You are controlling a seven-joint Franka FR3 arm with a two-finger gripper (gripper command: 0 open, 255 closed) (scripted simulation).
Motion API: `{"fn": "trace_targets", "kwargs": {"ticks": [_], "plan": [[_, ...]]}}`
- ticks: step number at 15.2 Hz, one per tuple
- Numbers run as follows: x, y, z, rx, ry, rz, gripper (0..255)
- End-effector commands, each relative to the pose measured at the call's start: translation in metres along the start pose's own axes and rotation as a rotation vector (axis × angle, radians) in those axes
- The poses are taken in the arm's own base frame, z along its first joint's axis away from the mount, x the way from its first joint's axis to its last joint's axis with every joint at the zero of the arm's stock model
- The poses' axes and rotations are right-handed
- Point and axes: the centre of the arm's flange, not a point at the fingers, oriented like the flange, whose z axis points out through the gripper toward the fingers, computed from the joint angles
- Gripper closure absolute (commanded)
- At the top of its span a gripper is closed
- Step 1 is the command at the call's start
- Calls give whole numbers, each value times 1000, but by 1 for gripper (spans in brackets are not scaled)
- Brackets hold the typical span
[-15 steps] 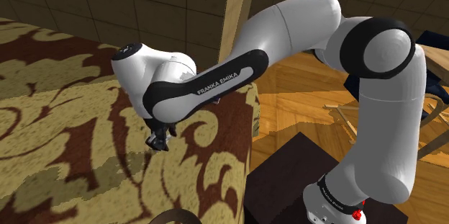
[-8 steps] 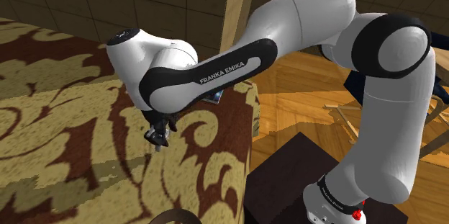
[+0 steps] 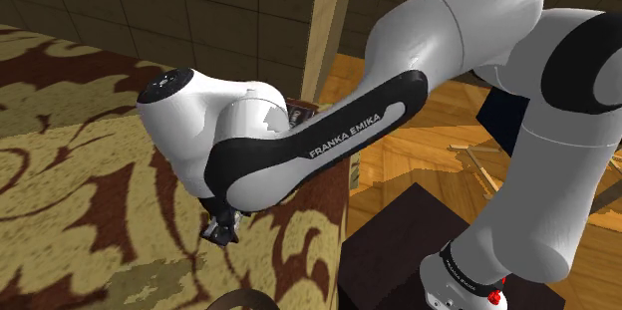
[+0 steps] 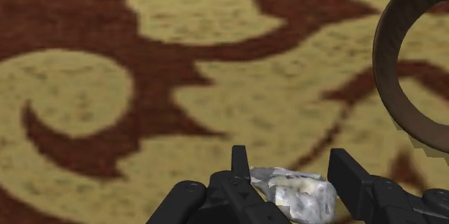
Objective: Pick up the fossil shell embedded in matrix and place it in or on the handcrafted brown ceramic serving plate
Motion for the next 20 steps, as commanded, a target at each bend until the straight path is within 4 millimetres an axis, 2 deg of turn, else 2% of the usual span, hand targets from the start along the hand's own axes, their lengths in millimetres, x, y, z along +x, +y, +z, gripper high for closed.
{"fn": "trace_targets", "kwargs": {"ticks": [1, 13, 20], "plan": [[-17, -23, 0, 0, 0, 1, 255], [-108, -153, 6, 0, 0, 1, 255], [-101, -156, 42, 0, 0, 1, 255]]}}
